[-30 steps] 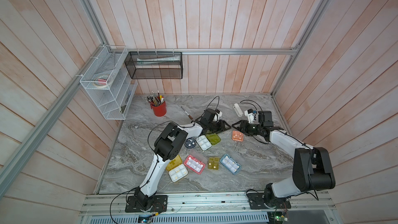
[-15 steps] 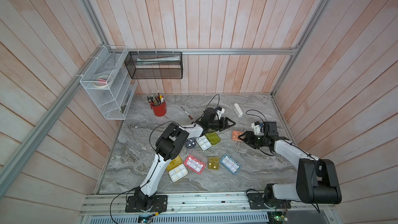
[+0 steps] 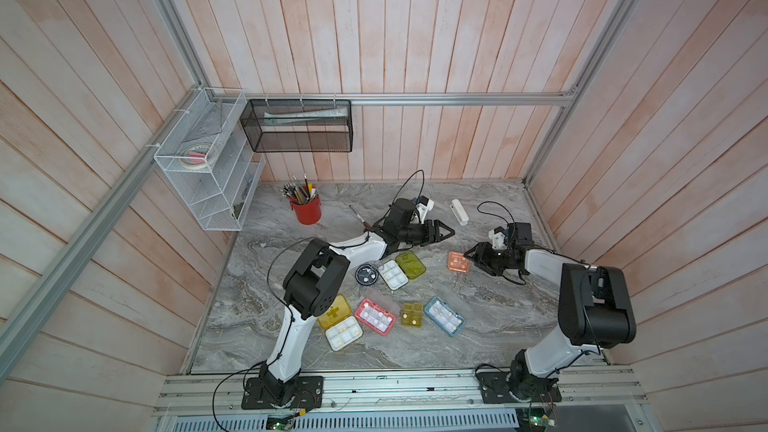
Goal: Close pillboxes
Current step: Adjust the pillbox at the center of the board.
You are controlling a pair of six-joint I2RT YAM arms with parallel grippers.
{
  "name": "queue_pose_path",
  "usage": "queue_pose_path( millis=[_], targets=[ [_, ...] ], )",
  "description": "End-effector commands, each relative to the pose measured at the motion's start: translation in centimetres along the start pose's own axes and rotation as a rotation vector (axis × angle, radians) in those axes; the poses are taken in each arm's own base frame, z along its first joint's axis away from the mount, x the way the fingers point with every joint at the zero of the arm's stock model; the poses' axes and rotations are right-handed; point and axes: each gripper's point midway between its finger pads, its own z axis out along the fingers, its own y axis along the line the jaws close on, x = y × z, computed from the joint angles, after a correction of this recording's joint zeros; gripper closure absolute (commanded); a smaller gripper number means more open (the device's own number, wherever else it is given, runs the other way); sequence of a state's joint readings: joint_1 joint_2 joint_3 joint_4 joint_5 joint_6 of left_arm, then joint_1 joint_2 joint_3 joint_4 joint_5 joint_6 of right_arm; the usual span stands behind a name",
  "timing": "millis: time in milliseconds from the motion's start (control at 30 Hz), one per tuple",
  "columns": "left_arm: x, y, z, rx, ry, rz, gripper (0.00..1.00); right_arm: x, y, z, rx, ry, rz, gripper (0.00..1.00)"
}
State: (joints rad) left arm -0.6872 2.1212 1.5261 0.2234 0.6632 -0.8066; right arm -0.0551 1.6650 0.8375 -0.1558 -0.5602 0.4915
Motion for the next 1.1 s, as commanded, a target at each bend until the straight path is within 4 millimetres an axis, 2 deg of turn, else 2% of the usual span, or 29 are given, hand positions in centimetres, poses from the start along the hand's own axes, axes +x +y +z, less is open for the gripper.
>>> queue_pose_path(
  millis=[0, 200, 433, 633, 767, 833, 967, 1033, 1067],
  targets=[
    [-0.1, -0.3, -2.0, -0.048, -0.006, 0.037, 0.35, -1.1, 1.3, 0.4, -0.058, -0.002, -0.005, 0.43],
    [0.3, 0.4, -4.9, -0.074, -0.029, -0.006, 0.35, -0.7, 3.4, 1.8, -0.085, 0.034, -0.03, 0.43],
    [2.6, 1.5, -6.5, -0.112, 0.0, -0.023, 0.34, -0.7, 6.1, 3.7, -0.111, 0.081, -0.081, 0.43],
    [3.4, 1.9, -7.7, -0.134, 0.001, -0.032, 0.34, -1.3, 9.8, 4.8, -0.178, 0.111, -0.181, 0.43],
    [3.7, 2.0, -8.1, -0.146, 0.005, -0.027, 0.34, -2.9, 10.4, 3.3, -0.123, 0.049, -0.223, 0.43],
    [3.6, 1.9, -8.2, -0.148, 0.002, -0.024, 0.34, -2.8, 10.1, 2.2, -0.082, 0.028, -0.22, 0.43],
    [3.5, 1.6, -8.3, -0.141, 0.001, -0.02, 0.34, -0.1, 9.0, 0.3, -0.067, 0.04, -0.18, 0.42],
    [3.6, 1.5, -8.4, -0.14, 0.002, -0.016, 0.34, 1.6, 8.5, -0.4, -0.079, 0.057, -0.158, 0.39],
    [3.6, 1.3, -8.5, -0.136, 0.001, -0.011, 0.33, 2.5, 8.1, -0.8, -0.078, 0.062, -0.147, 0.34]
  ],
)
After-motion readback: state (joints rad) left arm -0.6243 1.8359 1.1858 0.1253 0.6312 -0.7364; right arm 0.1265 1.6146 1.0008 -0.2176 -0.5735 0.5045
